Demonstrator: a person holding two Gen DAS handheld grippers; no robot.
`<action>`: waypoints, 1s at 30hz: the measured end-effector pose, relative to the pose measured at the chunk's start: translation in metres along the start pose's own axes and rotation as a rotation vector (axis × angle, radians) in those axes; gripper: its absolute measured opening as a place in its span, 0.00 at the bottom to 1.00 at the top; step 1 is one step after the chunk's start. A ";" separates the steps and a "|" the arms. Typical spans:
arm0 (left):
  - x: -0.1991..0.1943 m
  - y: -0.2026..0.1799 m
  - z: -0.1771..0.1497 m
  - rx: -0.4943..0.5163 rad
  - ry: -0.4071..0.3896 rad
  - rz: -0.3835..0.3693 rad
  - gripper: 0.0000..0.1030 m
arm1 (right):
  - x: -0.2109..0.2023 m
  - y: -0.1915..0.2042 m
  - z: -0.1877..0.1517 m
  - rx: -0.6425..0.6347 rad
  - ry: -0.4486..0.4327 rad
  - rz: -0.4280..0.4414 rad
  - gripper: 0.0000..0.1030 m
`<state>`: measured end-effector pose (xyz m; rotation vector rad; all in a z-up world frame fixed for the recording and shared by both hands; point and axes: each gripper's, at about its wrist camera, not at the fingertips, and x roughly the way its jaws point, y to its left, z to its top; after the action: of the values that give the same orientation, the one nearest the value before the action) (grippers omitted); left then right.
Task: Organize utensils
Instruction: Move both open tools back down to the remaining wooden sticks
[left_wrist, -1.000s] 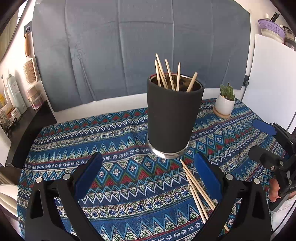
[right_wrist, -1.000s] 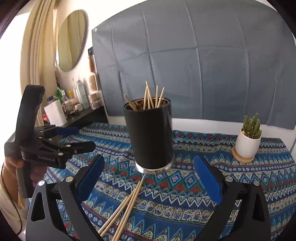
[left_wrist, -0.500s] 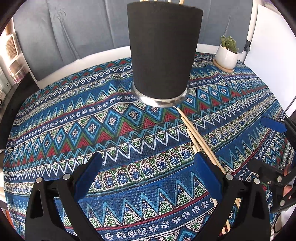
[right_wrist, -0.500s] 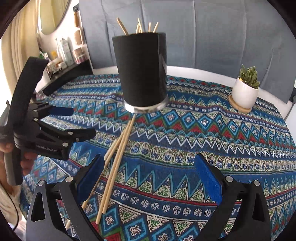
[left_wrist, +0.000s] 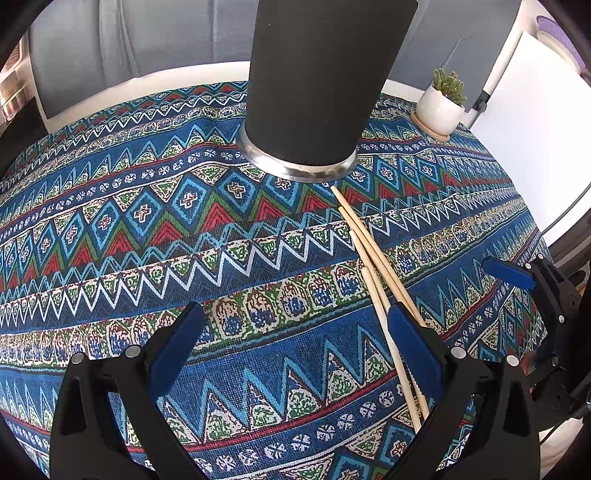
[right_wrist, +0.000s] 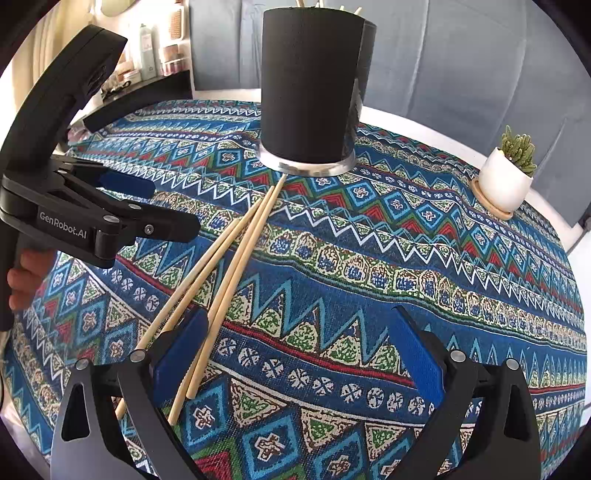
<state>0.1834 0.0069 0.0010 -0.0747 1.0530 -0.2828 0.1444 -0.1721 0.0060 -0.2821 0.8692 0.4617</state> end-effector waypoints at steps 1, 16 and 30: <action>0.000 0.000 -0.001 -0.008 -0.004 0.006 0.94 | 0.000 0.000 0.001 0.002 0.001 -0.003 0.91; 0.004 -0.023 -0.007 0.103 -0.004 0.078 0.94 | 0.004 -0.007 -0.005 0.061 0.069 0.002 0.92; 0.005 -0.031 -0.008 0.154 0.006 0.057 0.94 | 0.004 -0.010 -0.008 0.071 0.058 0.034 0.93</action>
<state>0.1724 -0.0239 -0.0012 0.0946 1.0348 -0.3114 0.1465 -0.1832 -0.0013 -0.2170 0.9465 0.4549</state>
